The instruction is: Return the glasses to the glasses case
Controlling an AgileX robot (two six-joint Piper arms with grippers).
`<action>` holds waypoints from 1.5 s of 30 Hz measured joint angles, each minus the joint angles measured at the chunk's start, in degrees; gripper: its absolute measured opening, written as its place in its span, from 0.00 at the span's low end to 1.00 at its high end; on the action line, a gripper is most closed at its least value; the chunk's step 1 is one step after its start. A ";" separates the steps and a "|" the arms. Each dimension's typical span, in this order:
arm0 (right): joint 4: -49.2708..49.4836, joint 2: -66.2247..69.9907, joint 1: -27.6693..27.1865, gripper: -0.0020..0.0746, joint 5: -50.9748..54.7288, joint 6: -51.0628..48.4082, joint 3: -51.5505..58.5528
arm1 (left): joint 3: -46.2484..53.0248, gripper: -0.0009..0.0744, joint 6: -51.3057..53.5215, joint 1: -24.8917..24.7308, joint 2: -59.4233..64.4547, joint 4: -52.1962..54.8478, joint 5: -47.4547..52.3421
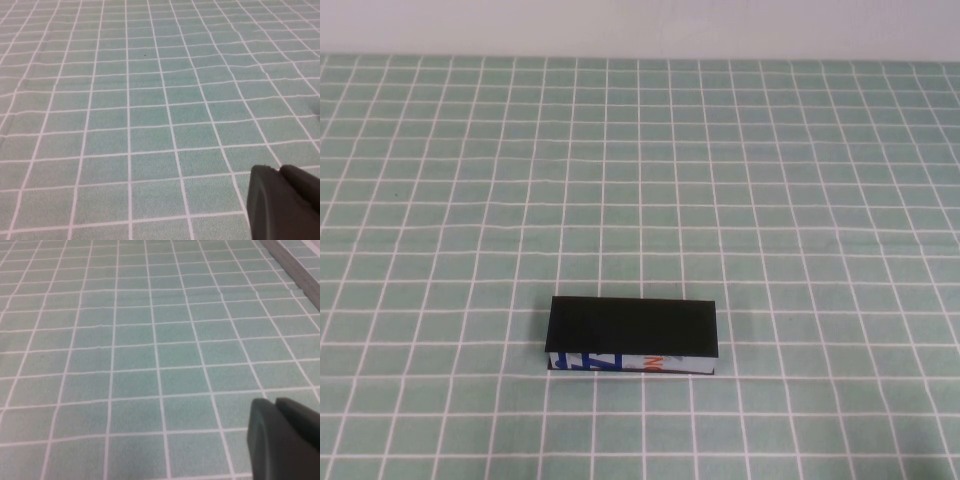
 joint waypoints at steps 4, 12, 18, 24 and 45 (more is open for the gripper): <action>0.45 -0.15 0.00 0.01 -0.32 -0.03 0.02 | 0.00 0.01 0.00 0.00 0.00 0.00 0.00; 0.91 -0.15 0.00 0.01 -0.33 -0.03 0.02 | 0.00 0.01 0.00 0.00 0.00 0.00 0.00; 1.05 -0.15 0.00 0.01 -0.44 -0.03 0.12 | 0.00 0.01 0.00 0.00 0.00 0.00 0.00; 1.05 -0.15 -0.11 0.01 -0.44 -0.03 0.12 | 0.00 0.01 0.00 0.00 0.00 0.00 0.00; 1.09 -0.15 -0.11 0.01 -0.55 -0.03 0.12 | 0.00 0.01 0.00 0.00 0.00 0.00 0.00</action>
